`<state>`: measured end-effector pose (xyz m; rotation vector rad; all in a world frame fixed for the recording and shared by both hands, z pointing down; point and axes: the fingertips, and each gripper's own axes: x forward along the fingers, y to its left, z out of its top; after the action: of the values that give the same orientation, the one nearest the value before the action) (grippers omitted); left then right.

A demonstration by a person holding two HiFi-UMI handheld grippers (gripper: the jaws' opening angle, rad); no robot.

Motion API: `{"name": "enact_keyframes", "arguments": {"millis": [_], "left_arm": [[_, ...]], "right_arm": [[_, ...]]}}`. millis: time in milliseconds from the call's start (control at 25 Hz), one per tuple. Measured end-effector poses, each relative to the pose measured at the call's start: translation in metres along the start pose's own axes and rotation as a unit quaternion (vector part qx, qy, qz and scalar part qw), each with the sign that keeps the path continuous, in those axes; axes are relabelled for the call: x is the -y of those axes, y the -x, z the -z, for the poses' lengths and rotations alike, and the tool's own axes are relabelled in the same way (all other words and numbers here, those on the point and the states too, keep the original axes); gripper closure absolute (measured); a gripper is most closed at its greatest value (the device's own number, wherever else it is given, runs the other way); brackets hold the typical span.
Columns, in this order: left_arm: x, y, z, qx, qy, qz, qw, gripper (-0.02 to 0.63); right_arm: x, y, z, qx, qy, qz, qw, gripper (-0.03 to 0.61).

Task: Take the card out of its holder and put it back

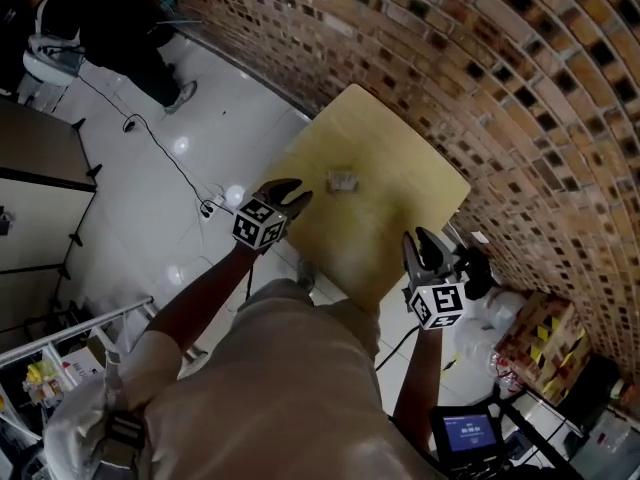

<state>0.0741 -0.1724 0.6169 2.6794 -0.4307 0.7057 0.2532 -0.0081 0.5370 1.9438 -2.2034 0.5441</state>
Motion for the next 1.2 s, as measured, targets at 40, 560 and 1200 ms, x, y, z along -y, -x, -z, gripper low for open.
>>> {"name": "enact_keyframes", "arguments": {"millis": [40, 560, 1200], "left_arm": [[-0.002, -0.006, 0.002, -0.005, -0.012, -0.01, 0.9999, 0.446], [0.001, -0.059, 0.024, -0.04, -0.004, -0.073, 0.9965, 0.434], [0.008, -0.011, 0.024, 0.024, 0.109, -0.186, 0.9762, 0.44]], "right_arm": [[0.005, -0.005, 0.0, -0.002, 0.002, -0.01, 1.0, 0.474], [0.056, -0.059, 0.002, -0.069, 0.071, -0.137, 0.986, 0.474], [0.027, -0.202, 0.078, -0.195, 0.174, -0.31, 0.914, 0.474]]}}
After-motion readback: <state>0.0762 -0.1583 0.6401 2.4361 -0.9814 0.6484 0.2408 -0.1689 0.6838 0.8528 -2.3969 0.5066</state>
